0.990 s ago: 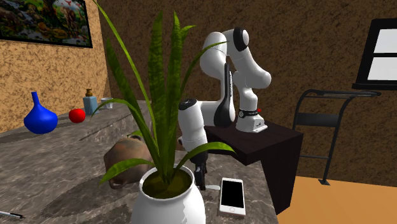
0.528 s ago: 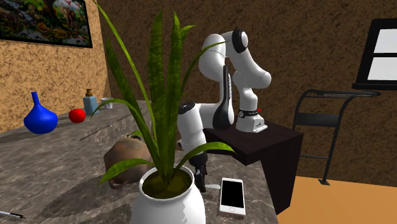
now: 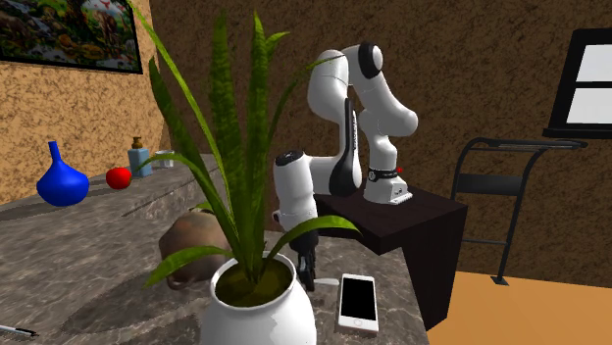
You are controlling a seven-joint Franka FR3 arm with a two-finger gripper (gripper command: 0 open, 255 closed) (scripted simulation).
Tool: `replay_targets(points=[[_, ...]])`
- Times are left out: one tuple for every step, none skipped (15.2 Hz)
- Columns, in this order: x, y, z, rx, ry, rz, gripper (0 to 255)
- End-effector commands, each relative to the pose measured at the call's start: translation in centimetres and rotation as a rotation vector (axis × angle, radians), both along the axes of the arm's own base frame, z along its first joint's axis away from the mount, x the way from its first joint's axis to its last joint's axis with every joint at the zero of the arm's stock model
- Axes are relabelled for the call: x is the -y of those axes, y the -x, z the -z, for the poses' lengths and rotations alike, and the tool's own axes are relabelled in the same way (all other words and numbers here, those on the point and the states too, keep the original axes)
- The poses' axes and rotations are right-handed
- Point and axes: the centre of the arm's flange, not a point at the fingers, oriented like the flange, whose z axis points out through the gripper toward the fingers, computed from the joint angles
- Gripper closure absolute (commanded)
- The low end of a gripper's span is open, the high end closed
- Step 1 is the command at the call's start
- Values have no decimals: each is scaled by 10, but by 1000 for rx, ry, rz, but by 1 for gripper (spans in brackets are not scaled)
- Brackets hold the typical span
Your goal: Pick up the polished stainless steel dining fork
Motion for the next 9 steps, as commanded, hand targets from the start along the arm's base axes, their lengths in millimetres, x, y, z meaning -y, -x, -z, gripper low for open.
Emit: replay_targets(points=[[-1, -8, -20, 37, -16, 9, 255], [-1, -8, -25, 37, -16, 9, 255], [-1, -8, -31, 37, -16, 9, 255], [-1, -8, -36, 37, -16, 9, 255], [-1, -8, -41, 37, -16, 9, 255], [-1, -8, -46, 37, -16, 9, 255], [-1, -8, -52, 37, -16, 9, 255], [-1, -8, -57, 37, -16, 9, 255], [-1, -8, -62, 37, -16, 9, 255]])
